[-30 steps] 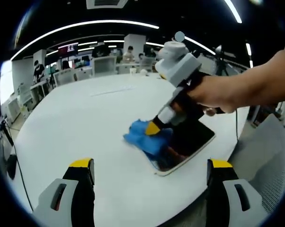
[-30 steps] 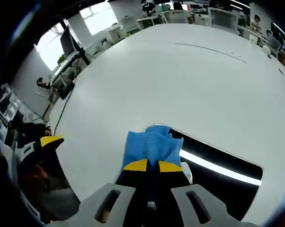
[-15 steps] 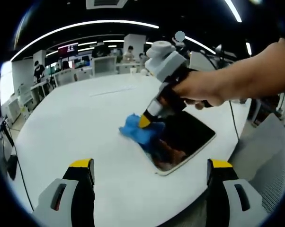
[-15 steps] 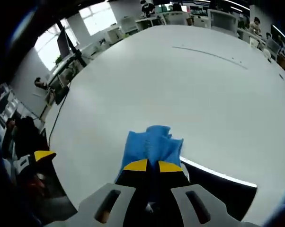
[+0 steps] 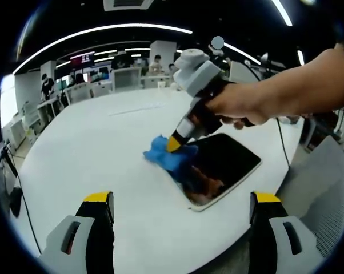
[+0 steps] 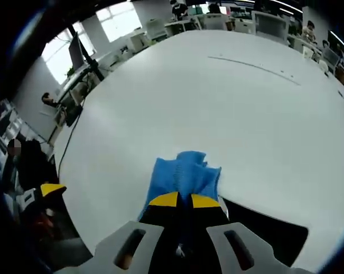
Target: Wipe the mirror surface with the cleaning cloth until all visible marks leave the cleaned area.
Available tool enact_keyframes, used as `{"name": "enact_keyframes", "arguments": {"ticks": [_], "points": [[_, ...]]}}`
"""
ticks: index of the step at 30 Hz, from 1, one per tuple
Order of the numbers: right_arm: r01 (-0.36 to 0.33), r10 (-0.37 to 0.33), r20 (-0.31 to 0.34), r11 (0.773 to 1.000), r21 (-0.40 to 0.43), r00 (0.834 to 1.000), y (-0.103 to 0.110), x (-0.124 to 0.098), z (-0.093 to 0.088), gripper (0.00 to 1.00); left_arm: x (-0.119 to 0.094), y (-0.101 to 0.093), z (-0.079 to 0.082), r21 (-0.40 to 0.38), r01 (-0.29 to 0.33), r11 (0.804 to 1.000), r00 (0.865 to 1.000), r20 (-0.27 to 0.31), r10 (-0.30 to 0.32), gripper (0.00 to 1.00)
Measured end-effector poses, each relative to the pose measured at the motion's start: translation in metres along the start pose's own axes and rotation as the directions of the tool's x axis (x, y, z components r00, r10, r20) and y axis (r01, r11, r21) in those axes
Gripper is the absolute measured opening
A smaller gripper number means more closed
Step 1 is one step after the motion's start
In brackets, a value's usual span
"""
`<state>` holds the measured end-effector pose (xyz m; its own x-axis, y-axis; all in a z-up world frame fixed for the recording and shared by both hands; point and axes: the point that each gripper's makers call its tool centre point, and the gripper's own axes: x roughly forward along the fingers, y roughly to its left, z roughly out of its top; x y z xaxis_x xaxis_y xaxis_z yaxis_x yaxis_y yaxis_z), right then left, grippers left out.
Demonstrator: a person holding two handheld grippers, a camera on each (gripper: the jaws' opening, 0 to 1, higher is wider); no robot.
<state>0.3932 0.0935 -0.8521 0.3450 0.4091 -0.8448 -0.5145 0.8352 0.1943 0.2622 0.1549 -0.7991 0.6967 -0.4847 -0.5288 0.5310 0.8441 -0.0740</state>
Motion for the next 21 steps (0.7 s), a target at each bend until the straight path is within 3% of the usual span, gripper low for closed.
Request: {"name": "enact_keyframes", "arguments": {"ticks": [21], "points": [[0.018, -0.018, -0.004, 1.0, 0.007, 1.0, -0.015, -0.01, -0.007, 0.01, 0.0, 0.001, -0.001, 0.002, -0.007, 1.0, 1.0, -0.005, 0.007, 0.99]]}}
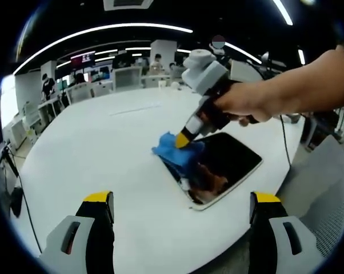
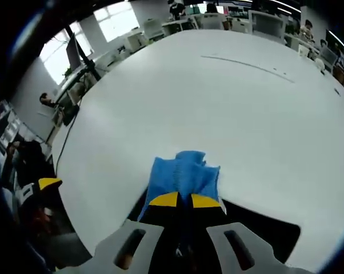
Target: Wipe the mirror surface with the cleaning cloth until all visible marks leave the cleaned area.
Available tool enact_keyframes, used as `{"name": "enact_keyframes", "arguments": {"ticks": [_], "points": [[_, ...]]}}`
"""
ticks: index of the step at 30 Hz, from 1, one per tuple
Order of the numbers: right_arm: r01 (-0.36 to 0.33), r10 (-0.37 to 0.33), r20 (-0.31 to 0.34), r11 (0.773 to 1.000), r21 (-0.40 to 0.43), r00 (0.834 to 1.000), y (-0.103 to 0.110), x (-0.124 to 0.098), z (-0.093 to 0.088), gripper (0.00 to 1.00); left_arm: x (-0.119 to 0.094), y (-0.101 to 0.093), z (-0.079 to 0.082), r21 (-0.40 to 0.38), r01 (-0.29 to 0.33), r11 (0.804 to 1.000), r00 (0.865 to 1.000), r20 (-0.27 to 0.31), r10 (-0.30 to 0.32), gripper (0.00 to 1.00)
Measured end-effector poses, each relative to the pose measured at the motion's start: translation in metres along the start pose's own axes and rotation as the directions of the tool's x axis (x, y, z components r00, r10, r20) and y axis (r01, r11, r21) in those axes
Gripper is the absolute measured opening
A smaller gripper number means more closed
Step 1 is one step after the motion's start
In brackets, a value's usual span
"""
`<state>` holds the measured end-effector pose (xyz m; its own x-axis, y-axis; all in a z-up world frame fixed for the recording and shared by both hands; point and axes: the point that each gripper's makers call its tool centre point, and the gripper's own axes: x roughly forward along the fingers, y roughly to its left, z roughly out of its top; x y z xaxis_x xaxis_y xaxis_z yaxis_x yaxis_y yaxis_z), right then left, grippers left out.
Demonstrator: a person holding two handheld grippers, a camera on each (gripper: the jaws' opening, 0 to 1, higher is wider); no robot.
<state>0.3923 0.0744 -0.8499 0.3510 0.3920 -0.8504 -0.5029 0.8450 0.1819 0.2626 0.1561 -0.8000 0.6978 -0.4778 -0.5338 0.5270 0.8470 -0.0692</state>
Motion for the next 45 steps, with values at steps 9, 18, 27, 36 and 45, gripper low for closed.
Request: {"name": "enact_keyframes", "arguments": {"ticks": [9, 18, 27, 36, 45], "points": [[0.008, -0.008, -0.002, 1.0, 0.003, 1.0, -0.003, -0.006, -0.003, 0.01, 0.0, -0.001, 0.0, 0.003, 0.0, 1.0, 1.0, -0.001, 0.0, 0.99], [0.017, -0.017, -0.007, 1.0, 0.001, 1.0, -0.009, -0.009, -0.006, 0.01, 0.0, -0.002, 0.0, 0.007, 0.003, 1.0, 1.0, -0.003, -0.003, 0.99], [0.019, -0.019, -0.006, 1.0, 0.005, 1.0, -0.011, -0.006, -0.005, 0.01, -0.001, -0.001, 0.0, 0.002, 0.0, 1.0, 1.0, -0.001, 0.0, 0.99], [0.024, -0.024, -0.011, 1.0, 0.019, 1.0, -0.013, -0.003, -0.004, 0.01, -0.001, 0.0, 0.001, 0.007, -0.005, 1.0, 1.0, 0.002, 0.005, 0.99], [0.042, -0.042, -0.008, 0.999, 0.017, 0.999, -0.021, -0.006, -0.007, 0.01, -0.002, 0.0, 0.002, 0.003, -0.003, 1.0, 1.0, 0.006, 0.003, 0.99]]}}
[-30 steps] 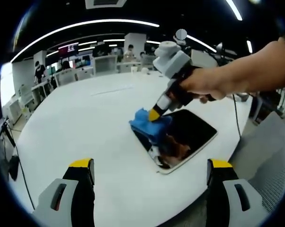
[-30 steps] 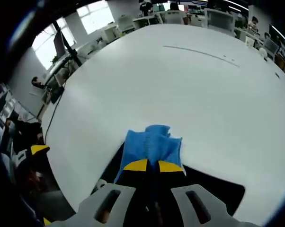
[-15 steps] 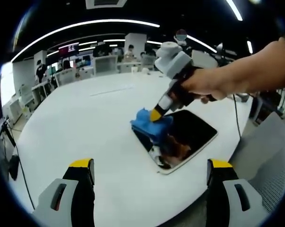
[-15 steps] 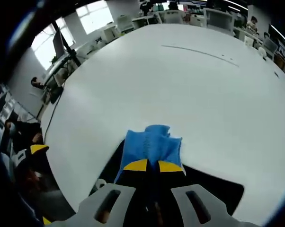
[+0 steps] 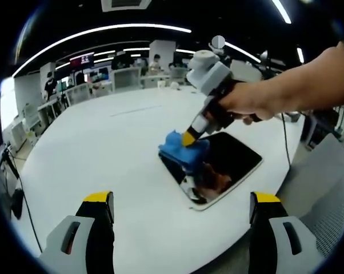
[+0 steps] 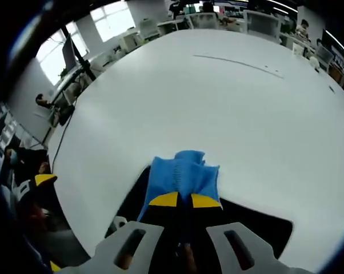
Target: Wipe the mirror surface with the cleaning cloth until all visible marks leave the cleaned area.
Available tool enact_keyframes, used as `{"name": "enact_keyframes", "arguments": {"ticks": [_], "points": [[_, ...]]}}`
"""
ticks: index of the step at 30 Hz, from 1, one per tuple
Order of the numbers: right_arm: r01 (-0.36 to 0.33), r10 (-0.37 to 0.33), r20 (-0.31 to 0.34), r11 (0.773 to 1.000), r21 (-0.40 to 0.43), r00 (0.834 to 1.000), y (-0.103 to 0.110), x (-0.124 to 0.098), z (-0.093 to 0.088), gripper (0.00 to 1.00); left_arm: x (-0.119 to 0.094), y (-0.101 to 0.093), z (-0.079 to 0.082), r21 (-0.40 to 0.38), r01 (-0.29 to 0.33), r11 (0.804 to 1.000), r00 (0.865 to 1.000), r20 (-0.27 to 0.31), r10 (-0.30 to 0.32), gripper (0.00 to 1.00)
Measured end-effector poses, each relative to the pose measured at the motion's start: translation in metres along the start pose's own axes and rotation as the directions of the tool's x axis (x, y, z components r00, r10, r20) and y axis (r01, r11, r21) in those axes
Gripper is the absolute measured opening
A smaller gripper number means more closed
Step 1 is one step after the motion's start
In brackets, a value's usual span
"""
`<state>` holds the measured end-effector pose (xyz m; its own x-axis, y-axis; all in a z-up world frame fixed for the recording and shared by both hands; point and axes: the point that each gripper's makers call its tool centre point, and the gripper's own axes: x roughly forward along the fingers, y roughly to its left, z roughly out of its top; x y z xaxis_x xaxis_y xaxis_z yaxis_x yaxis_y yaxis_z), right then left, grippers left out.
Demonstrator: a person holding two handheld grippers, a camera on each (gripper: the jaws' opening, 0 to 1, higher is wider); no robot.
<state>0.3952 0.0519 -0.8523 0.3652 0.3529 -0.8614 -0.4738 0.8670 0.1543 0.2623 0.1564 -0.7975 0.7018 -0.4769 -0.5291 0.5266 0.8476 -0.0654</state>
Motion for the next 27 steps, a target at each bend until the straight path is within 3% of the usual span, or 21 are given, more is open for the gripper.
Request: {"name": "enact_keyframes", "arguments": {"ticks": [7, 9, 11, 15, 27], "points": [[0.014, -0.014, 0.014, 1.0, -0.004, 1.0, -0.003, 0.002, -0.001, 0.0, 0.0, 0.002, 0.003, -0.01, -0.009, 1.0, 1.0, 0.02, 0.009, 0.99], [0.032, -0.031, 0.028, 0.999, -0.035, 0.999, -0.001, -0.001, -0.002, 0.0, 0.0, 0.0, 0.005, 0.043, -0.007, 0.999, 1.0, 0.02, 0.007, 0.99], [0.055, -0.053, 0.033, 0.996, -0.063, 0.998, 0.002, -0.003, -0.005, 0.0, 0.0, 0.0, 0.004, 0.046, -0.01, 0.999, 1.0, 0.016, 0.009, 0.99], [0.038, -0.038, 0.023, 0.999, -0.025, 0.999, 0.0, -0.001, -0.009, 0.0, 0.0, 0.004, 0.002, 0.03, -0.023, 0.999, 1.0, 0.008, 0.023, 0.99], [0.022, -0.022, 0.0, 0.998, -0.065, 1.0, 0.019, -0.014, -0.033, 0.0, 0.0, 0.004, 0.001, 0.035, -0.027, 0.999, 1.0, 0.003, 0.027, 0.99]]}}
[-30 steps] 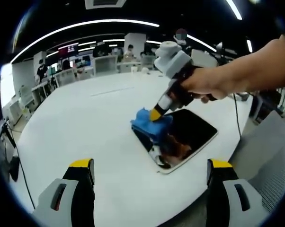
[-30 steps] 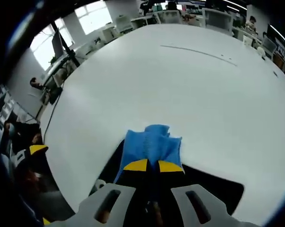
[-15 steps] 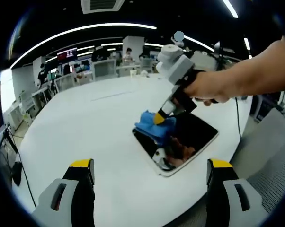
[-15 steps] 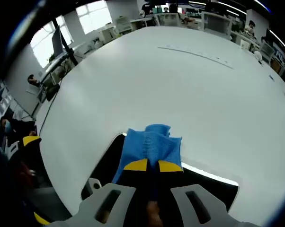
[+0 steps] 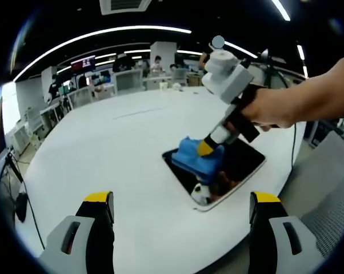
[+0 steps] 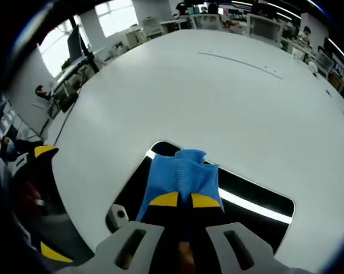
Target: Wipe the mirror surface with the cleaning cloth until all visible marks leave the cleaned area.
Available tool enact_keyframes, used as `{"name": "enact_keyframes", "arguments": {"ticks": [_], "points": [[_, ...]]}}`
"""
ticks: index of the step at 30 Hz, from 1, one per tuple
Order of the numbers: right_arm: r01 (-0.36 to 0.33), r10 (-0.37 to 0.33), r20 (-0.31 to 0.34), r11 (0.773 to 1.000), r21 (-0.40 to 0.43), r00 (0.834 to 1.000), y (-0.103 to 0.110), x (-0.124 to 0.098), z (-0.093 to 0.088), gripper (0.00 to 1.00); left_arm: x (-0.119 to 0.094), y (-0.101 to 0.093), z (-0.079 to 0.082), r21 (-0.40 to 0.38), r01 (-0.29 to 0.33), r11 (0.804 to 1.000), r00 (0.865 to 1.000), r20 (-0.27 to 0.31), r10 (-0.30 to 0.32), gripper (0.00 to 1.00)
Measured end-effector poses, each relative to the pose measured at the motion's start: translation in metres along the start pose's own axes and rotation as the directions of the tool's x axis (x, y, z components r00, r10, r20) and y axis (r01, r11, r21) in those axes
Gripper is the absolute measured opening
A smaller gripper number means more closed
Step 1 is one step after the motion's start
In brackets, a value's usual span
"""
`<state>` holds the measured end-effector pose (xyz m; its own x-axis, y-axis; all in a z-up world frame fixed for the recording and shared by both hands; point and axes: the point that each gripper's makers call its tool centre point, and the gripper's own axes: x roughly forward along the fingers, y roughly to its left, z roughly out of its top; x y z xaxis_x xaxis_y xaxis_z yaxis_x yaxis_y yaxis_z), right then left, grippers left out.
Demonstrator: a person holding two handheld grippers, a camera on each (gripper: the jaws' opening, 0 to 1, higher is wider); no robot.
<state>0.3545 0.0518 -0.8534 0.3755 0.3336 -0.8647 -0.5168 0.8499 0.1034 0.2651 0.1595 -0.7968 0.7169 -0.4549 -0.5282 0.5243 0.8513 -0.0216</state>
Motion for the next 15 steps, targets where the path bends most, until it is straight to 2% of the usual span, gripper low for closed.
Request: {"name": "enact_keyframes", "arguments": {"ticks": [15], "points": [[-0.042, 0.042, -0.029, 0.999, -0.004, 0.999, 0.012, -0.008, -0.017, 0.0, -0.001, 0.001, -0.002, 0.011, -0.008, 1.0, 1.0, -0.015, 0.008, 0.99]]}}
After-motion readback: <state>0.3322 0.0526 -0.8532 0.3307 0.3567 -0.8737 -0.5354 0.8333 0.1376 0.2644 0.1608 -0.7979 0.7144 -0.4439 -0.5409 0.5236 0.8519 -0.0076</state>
